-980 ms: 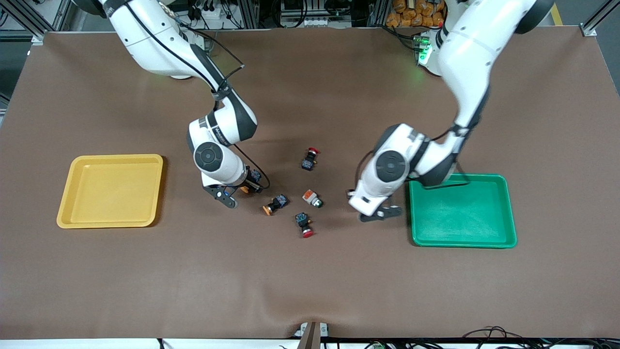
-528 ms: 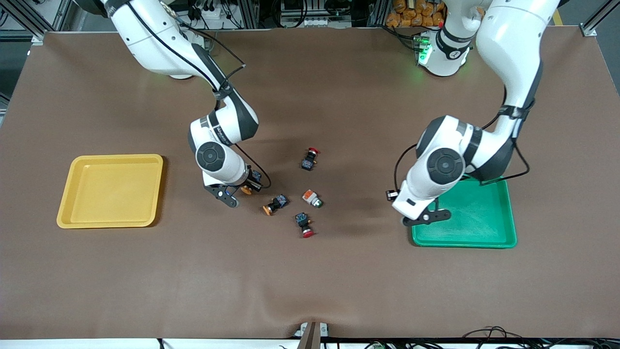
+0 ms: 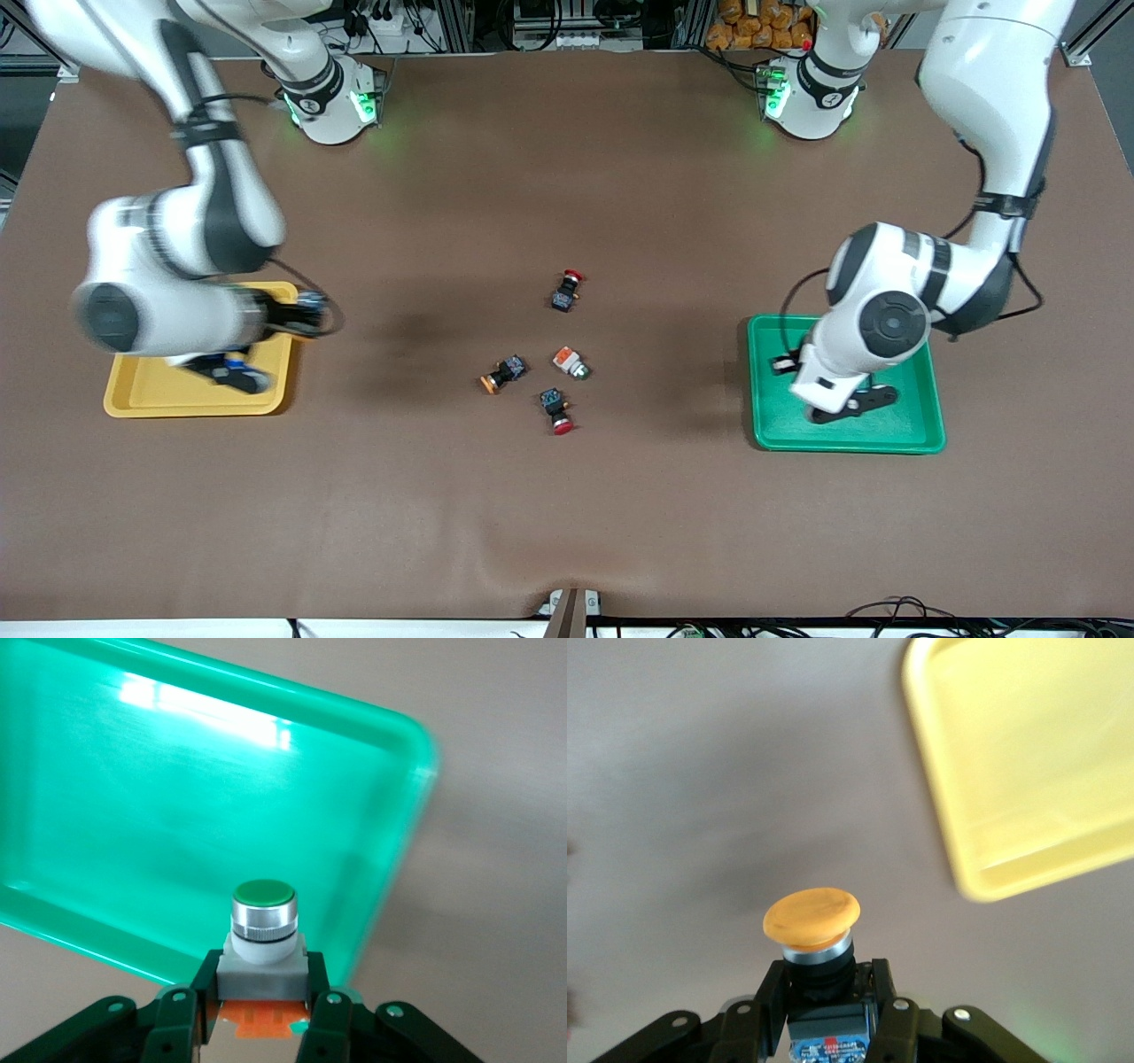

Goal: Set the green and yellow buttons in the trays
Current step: 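Carry the green button to the green tray while the right gripper carries yellow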

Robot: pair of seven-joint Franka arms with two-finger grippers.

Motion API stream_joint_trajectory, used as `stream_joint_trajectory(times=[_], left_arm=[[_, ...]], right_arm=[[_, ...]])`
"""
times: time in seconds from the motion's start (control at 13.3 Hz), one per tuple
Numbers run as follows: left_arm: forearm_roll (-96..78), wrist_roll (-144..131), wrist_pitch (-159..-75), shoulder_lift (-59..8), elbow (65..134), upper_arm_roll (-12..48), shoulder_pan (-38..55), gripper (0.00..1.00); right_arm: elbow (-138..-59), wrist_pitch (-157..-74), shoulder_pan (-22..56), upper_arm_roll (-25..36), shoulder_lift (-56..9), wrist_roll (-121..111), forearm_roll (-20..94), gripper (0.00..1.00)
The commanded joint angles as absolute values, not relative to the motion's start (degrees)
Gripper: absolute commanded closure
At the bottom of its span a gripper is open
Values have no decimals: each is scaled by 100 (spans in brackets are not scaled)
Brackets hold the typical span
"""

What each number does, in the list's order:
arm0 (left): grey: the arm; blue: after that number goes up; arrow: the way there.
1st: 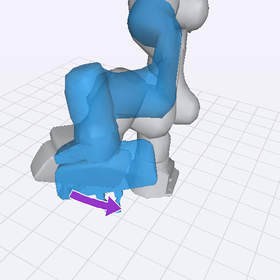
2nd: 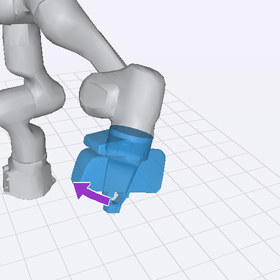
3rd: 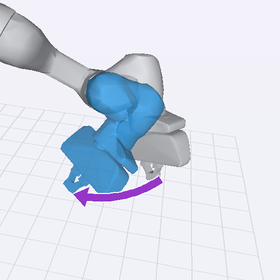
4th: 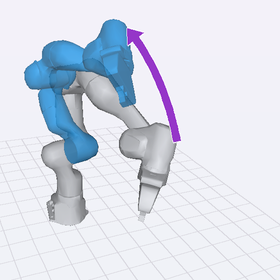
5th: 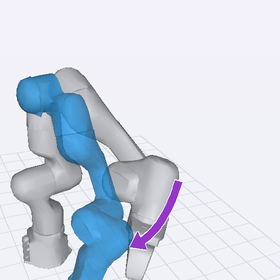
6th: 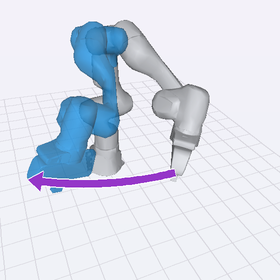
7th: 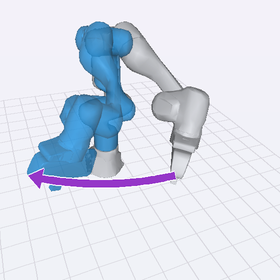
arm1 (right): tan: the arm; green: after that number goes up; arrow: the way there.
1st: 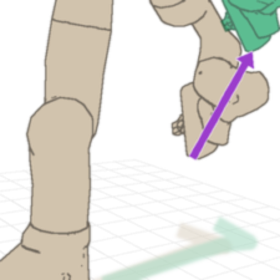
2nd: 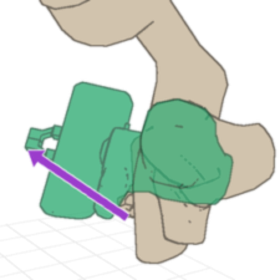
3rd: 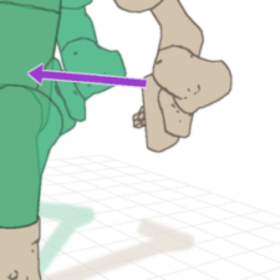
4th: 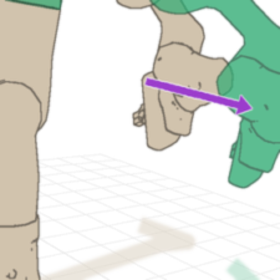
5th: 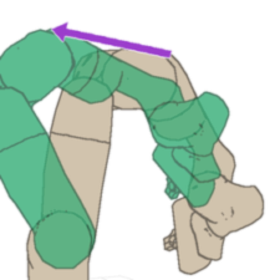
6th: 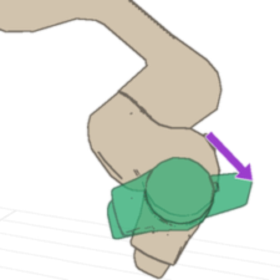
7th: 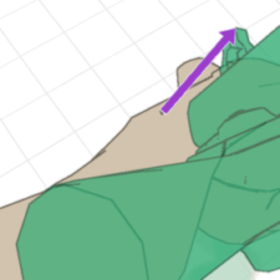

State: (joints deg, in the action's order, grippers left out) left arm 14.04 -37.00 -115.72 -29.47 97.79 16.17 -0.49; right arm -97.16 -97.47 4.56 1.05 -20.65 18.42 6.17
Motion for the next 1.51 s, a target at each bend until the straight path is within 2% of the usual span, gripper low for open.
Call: stream_joint_trajectory(times=[0.0, 0.15, 0.38, 0.53, 0.68, 0.75, 0.83, 0.9, 0.98, 1.06, 1.13, 1.43], left_arm=[[1705, -3612, -11663, -2988, 9941, 1679, -395, 100], [1705, -3438, -11908, -3146, 9932, 1687, -666, 100], [1705, -3068, -12286, -3471, 9940, 1696, -1072, 100], [1705, -2963, -12540, -3690, 9940, 1696, -1343, 100], [1705, -2804, -12708, -3814, 9940, 1696, -1493, 100], [1705, -2804, -12744, -3841, 9940, 1696, -1529, 100], [1705, -2804, -12753, -3850, 9940, 1696, -1573, 100], [1688, -2804, -12753, -3876, 9923, 1696, -1582, 100], [1644, -2804, -12753, -3876, 9923, 1696, -1573, 77], [1644, -2804, -12744, -3859, 9932, 1696, -1582, 7], [1644, -2795, -12718, -3832, 9923, 1696, -1573, 0], [1644, -2689, -12245, -3420, 9879, 1723, -1538, 0]], right_arm=[[-9782, -9764, -533, 9, -2267, 120, 554, 100], [-9765, -9869, -991, 26, -2477, -673, 431, 100], [-9773, -10527, -1694, 35, -3013, -1824, 396, 100], [-9765, -10967, -2046, 26, -3443, -2571, 413, 100], [-9765, -11013, -2127, 26, -3524, -2707, 422, 100], [-9730, -11108, -2153, 26, -3620, -2724, 413, 60], [-9738, -11283, -2197, 26, -3691, -2725, 430, 1], [-9738, -11242, -2180, 26, -3683, -2707, 431, 0], [-9703, -11102, -2154, 18, -3648, -2655, 465, 0], [-9520, -10796, -2119, 9, -3621, -2611, 518, 0], [-9231, -10245, -2092, -9, -3621, -2393, 536, 0], [-8368, -8914, -1601, -61, -3490, -1050, 597, 0]])
